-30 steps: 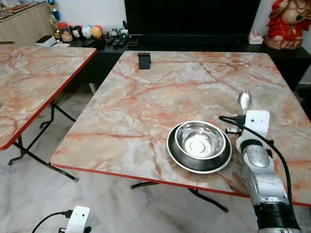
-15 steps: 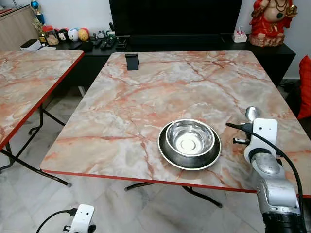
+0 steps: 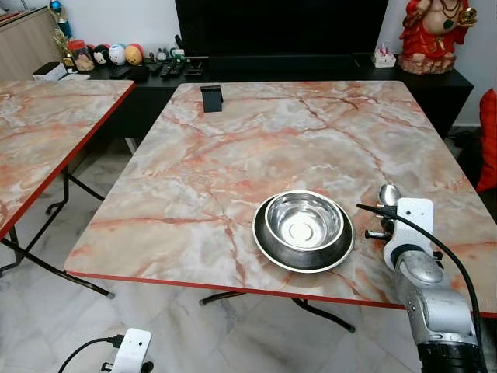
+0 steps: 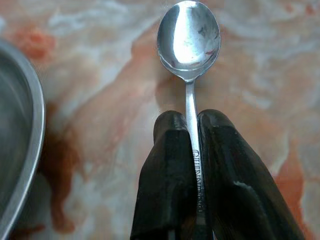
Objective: Setting the table
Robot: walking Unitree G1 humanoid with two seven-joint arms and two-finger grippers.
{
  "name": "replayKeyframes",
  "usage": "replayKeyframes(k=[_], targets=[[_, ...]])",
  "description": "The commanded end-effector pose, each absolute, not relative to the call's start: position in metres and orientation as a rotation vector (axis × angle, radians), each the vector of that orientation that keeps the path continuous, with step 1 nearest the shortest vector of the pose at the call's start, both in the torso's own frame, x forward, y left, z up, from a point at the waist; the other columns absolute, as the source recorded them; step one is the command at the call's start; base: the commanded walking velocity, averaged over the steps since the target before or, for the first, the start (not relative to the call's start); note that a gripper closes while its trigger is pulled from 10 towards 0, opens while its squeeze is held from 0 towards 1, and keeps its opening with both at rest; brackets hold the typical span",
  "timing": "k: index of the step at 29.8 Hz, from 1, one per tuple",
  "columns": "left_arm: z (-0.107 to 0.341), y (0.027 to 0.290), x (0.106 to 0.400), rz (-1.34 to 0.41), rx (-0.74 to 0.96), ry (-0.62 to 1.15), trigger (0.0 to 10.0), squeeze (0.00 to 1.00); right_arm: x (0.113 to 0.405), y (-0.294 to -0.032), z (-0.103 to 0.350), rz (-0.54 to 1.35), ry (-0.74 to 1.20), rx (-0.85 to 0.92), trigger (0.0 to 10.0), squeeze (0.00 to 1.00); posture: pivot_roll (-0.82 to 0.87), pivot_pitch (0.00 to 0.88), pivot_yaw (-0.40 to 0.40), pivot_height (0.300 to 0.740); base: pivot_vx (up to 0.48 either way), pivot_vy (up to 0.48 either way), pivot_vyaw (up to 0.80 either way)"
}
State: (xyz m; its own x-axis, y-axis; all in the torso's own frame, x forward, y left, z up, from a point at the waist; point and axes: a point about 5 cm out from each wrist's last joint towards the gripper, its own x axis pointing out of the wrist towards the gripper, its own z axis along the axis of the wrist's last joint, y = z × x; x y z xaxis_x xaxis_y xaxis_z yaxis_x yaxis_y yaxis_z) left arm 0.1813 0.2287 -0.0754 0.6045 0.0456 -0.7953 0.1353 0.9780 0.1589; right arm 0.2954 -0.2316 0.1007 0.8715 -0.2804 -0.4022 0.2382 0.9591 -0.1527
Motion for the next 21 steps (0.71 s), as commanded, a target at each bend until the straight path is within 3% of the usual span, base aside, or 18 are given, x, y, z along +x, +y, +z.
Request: replayKeyframes(k=[1,21], targets=[[-0.077,0.234,0.176,-0.048,0.221,0.948,10.0,0.00,0.295,-0.227,0.095,-0.250,0.459,-0.084,10.0,0.00,-0.04,0.000,0.052,0.724,0.000,0.000,0.00],[-0.076,0.233,0.177,-0.052,0.226,0.937,10.0,0.00,0.303,-0.219,0.089,-0.228,0.469,-0.043,10.0,0.00,-0.03,0.000,0.050,0.724,0.000,0.000,0.00]])
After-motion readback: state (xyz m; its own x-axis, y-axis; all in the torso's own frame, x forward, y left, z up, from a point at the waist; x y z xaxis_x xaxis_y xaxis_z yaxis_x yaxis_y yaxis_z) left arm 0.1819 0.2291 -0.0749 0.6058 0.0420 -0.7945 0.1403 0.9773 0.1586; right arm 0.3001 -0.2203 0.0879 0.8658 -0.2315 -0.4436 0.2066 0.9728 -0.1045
